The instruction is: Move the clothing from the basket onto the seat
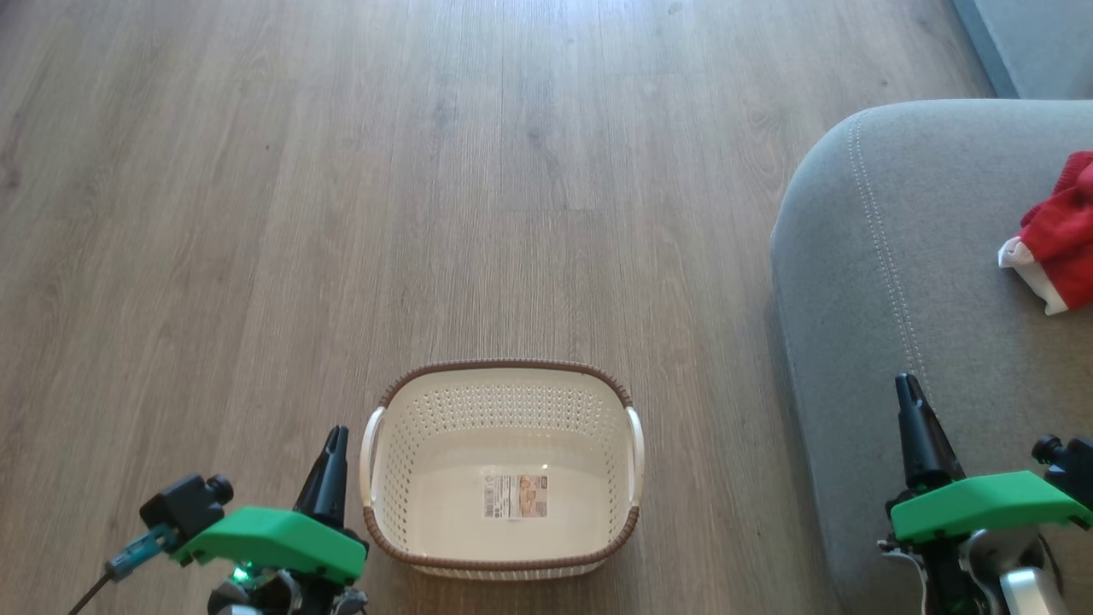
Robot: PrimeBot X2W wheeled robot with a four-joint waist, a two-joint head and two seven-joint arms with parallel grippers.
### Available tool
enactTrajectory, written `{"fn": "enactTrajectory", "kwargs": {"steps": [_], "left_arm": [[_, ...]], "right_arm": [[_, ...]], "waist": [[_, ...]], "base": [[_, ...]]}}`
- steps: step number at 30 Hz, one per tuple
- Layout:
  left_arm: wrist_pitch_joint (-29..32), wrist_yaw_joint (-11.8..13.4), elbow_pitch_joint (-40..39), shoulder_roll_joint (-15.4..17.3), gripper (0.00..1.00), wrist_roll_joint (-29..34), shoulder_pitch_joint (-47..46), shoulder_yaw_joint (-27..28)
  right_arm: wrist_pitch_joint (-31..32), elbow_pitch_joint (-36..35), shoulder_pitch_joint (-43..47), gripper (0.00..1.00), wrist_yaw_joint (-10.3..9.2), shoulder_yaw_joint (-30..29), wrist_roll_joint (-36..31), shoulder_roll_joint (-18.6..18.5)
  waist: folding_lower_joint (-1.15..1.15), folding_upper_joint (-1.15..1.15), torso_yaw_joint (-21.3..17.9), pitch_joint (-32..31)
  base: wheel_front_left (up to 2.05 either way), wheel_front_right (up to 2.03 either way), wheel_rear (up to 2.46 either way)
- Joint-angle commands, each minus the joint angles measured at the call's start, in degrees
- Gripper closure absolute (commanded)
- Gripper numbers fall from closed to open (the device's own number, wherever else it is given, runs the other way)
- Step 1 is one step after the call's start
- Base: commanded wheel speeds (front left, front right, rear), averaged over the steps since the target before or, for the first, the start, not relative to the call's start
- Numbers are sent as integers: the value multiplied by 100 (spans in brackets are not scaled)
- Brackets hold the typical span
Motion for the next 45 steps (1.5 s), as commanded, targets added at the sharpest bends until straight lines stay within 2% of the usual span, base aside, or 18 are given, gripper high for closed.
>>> {"fn": "enactTrajectory", "kwargs": {"steps": [1, 45], "left_arm": [[26, -55, -146, 76, 100, -162, -340, 189], [744, -620, -54, 72, 100, -2855, -505, 971]], "right_arm": [[34, -151, -330, 100, 0, 16, 187, -30], [763, 111, -548, 100, -1, -172, 3146, 63]], "waist": [[0, 0, -4, -2], [0, 0, -130, -60]], "base": [[0, 0, 0], [0, 0, 0]]}}
